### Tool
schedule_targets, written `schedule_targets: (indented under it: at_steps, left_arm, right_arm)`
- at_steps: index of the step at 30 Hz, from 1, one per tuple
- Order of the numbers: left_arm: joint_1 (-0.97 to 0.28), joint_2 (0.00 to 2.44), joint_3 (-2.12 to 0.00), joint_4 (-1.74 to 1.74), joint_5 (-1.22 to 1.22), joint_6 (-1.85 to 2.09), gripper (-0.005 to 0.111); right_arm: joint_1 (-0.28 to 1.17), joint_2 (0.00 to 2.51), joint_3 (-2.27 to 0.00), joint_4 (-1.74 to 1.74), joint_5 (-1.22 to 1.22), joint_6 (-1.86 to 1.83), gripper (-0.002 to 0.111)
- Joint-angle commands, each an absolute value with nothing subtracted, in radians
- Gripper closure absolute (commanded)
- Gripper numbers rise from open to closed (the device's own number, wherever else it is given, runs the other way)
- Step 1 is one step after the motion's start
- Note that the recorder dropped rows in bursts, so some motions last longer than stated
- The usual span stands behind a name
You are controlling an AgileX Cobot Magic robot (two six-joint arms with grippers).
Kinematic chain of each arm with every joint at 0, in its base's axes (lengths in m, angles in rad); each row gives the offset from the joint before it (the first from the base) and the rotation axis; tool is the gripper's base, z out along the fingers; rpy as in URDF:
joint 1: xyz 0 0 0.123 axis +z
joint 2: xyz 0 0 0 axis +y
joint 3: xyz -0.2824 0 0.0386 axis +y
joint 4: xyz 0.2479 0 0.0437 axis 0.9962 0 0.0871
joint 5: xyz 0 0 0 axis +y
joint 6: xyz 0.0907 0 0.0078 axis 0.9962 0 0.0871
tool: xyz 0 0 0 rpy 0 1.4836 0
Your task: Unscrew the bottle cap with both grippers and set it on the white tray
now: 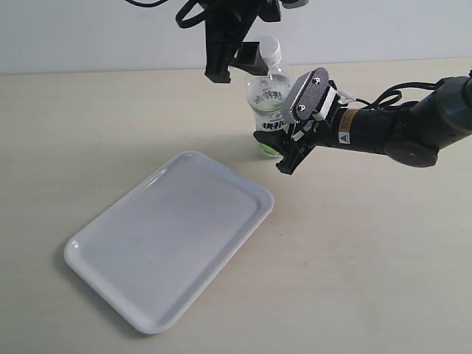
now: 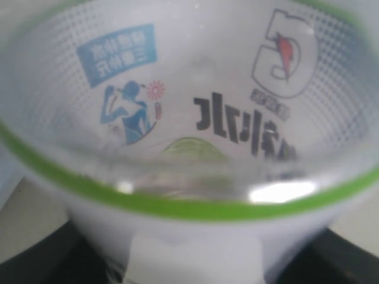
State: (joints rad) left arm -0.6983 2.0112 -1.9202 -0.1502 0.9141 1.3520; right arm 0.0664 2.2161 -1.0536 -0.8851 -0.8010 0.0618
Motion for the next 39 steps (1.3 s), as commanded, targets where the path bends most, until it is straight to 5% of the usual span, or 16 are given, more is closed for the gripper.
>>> schedule_targets:
  at_steps: [1,16,26,39]
  left_arm:
    - [-0.698,2.029,-1.919,-0.146,0.903,1.340,0.038]
    - [-0.698,2.041,-1.919,-0.143,0.937,1.322,0.039]
    - [-0.698,2.041,-1.919,-0.143,0.937,1.317,0.106]
    - [-0.700,2.041,-1.919,-0.195,0.950,0.883,0.107]
  right_arm:
    - [0.064,2.212,-1.054,-0.889,-0.747,0.054,0.108]
    - [0.064,2.212,-1.054,-0.855,-0.747,-0.022,0.108]
    - [0.064,2.212,-1.054,-0.855,-0.747,-0.022,0.108]
    - [0.064,2.212,-1.054,-0.855,-0.747,-0.006,0.108]
